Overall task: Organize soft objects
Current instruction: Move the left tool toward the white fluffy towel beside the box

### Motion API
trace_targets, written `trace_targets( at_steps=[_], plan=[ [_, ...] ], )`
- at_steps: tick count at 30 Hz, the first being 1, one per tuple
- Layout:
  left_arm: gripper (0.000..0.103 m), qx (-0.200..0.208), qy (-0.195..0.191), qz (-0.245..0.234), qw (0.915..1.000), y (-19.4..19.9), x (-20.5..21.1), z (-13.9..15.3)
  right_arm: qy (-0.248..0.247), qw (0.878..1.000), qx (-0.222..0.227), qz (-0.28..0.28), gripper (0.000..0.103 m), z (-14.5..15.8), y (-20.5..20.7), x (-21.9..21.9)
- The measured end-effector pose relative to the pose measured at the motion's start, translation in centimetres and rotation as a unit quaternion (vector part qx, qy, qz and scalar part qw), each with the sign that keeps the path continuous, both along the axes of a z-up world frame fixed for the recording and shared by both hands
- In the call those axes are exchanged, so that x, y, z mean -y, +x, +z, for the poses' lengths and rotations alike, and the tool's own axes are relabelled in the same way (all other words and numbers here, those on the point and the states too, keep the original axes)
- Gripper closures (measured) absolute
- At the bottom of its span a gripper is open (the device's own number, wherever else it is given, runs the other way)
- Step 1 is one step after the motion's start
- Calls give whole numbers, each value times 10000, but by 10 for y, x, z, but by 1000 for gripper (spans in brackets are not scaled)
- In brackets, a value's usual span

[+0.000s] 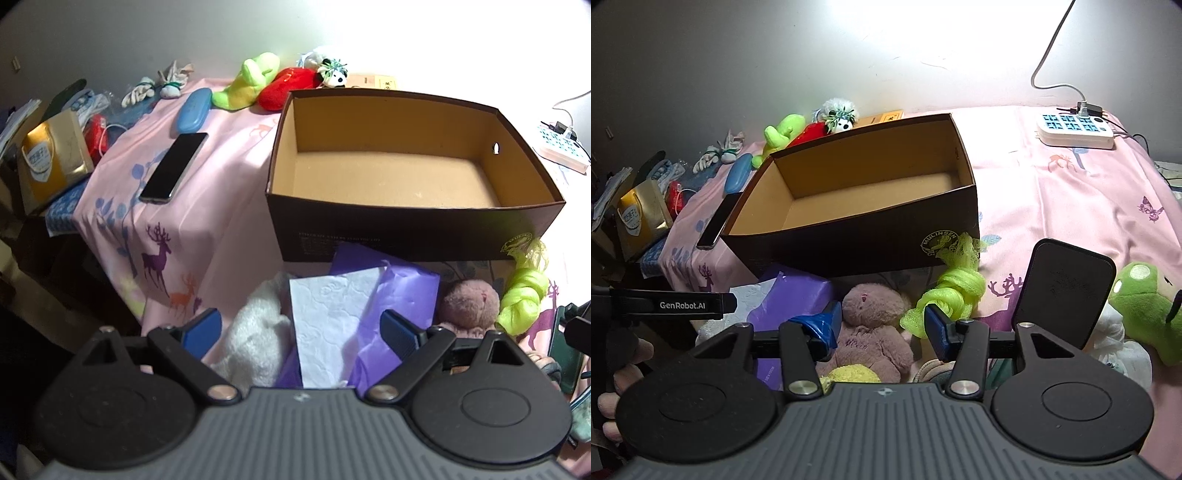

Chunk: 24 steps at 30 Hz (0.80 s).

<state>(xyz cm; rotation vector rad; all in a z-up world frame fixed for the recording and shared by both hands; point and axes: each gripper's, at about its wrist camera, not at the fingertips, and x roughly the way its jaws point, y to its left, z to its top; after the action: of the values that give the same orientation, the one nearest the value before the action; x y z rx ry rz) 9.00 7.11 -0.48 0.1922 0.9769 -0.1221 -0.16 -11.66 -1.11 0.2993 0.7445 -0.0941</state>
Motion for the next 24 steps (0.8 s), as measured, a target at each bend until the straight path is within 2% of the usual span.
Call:
trace_targets(
  at_steps=[7,10,20,24],
  plan=[
    [10,-7,22,-210,9998,10,-3,-6,-115,9997,42,-205,77,-6,1,-12],
    [10,-12,29,-222,9997,14,-5,-7,10,9998,18,-212,77,-7,5,-11],
    [10,-85,39,55,9999,18,-20,-12,459,9987,-238,-15,77,-18,23,-14],
    [10,-13,-122,294,9995,21,-42,-12,674,9970,-368,73,77,-22,27,-11]
  ],
)
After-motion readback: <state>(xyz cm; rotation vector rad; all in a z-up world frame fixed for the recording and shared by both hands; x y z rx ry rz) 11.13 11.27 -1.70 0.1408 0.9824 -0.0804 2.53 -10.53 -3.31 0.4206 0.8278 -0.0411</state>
